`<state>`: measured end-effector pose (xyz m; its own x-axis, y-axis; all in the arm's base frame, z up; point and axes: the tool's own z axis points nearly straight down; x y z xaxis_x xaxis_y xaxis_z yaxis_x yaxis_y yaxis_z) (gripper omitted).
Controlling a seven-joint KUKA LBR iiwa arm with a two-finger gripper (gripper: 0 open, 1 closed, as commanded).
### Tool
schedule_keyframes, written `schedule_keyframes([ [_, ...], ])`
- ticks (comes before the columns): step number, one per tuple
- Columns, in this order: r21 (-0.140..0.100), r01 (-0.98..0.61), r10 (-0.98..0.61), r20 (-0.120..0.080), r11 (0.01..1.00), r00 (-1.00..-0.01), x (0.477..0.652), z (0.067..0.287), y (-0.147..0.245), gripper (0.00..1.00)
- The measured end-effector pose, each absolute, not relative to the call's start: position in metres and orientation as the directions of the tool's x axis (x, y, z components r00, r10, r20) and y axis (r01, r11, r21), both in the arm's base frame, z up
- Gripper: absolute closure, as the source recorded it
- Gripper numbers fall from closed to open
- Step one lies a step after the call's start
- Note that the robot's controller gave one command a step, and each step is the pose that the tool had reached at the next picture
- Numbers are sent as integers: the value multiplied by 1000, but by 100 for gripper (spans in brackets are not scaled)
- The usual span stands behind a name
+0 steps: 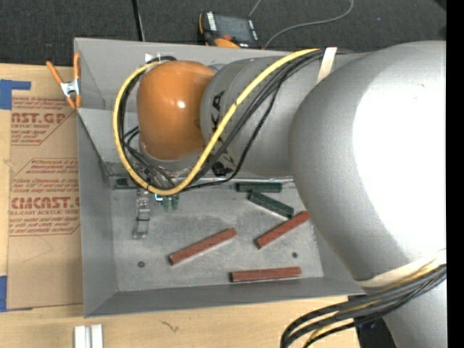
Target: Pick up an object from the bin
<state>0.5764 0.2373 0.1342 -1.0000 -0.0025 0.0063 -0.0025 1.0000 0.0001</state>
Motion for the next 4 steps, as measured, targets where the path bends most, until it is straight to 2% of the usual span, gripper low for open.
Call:
schedule_keyframes([
  [1, -1, -117, -117, 5, 993, -993, 490, 67, 168, 0],
  [2, -3, -176, -176, 1, 984, -984, 504, 69, 108, 0],
  [4, 2, -177, -177, 0, 984, -984, 504, 68, 110, 0],
])
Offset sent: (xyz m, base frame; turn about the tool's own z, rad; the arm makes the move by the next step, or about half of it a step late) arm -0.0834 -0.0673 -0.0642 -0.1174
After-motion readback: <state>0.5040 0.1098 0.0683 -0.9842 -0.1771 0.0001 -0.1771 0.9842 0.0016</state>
